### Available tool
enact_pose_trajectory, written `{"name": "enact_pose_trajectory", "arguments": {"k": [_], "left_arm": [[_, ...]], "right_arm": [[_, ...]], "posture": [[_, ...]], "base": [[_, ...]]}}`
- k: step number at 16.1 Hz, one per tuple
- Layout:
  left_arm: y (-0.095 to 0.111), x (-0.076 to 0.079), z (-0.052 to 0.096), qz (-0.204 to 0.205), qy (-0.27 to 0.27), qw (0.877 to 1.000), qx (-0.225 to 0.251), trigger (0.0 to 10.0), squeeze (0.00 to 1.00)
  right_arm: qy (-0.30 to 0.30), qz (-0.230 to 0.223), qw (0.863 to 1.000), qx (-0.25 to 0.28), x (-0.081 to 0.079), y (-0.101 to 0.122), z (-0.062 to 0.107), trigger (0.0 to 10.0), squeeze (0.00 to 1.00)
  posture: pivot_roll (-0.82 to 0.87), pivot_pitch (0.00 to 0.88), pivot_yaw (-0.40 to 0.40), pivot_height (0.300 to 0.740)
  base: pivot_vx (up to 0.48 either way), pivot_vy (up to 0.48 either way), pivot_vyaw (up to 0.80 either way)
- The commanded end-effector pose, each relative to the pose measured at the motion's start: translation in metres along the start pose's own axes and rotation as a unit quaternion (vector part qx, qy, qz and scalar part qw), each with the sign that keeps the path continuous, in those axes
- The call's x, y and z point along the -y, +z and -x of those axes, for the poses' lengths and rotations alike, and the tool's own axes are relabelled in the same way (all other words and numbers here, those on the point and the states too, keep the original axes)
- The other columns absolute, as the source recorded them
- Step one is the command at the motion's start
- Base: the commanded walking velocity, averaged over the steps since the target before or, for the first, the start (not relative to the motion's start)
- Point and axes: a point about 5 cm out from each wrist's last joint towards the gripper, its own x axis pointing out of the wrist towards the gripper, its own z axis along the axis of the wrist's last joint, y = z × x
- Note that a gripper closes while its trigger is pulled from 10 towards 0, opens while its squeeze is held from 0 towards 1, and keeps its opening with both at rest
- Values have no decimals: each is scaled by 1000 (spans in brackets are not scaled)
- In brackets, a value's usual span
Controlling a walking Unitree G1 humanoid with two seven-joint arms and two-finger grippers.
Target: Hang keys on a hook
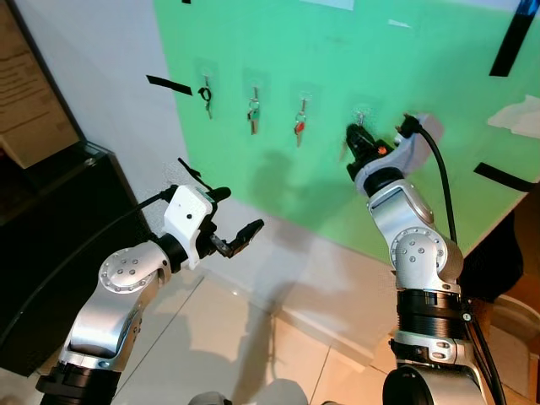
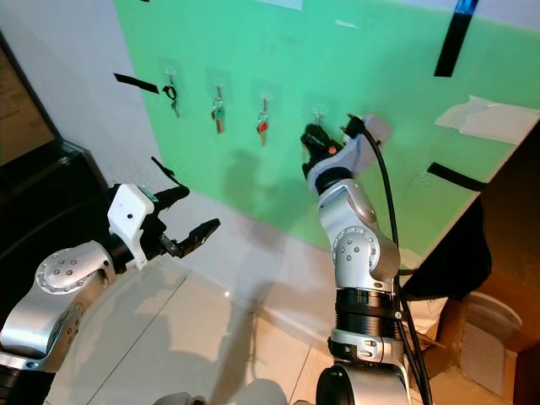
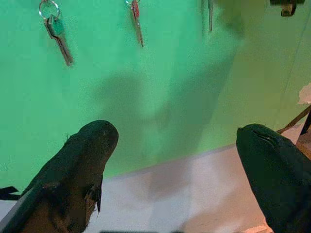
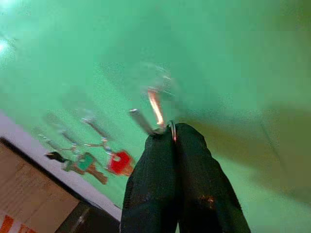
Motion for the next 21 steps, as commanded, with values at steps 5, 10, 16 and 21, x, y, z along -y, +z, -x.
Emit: {"name": "enact_pose_trajectory", "arguments": {"k": [5,10,16,21], "left_arm": [[3,3,1,-7,-7,1000,2,10000,0],[3,2,1,-8,-5,1000,2,10000,0],[4,1,1,-11,-2,1000,2,10000,0],[4,0,2,-13,3,1000,1,10000,0]], "right_arm": [[-37,7,997,-63,18,-23,8,10000,0],[15,-25,1000,-8,5,-5,10,10000,0],[54,-42,997,43,-8,15,6,10000,0],[49,-38,998,28,-9,8,-2,10000,0]], "posture": [[48,0,-13,740],[51,0,-16,740],[67,0,-30,740],[79,0,-35,740]], "base": [[0,0,0],[0,0,0],[0,0,0],[0,0,0]]}}
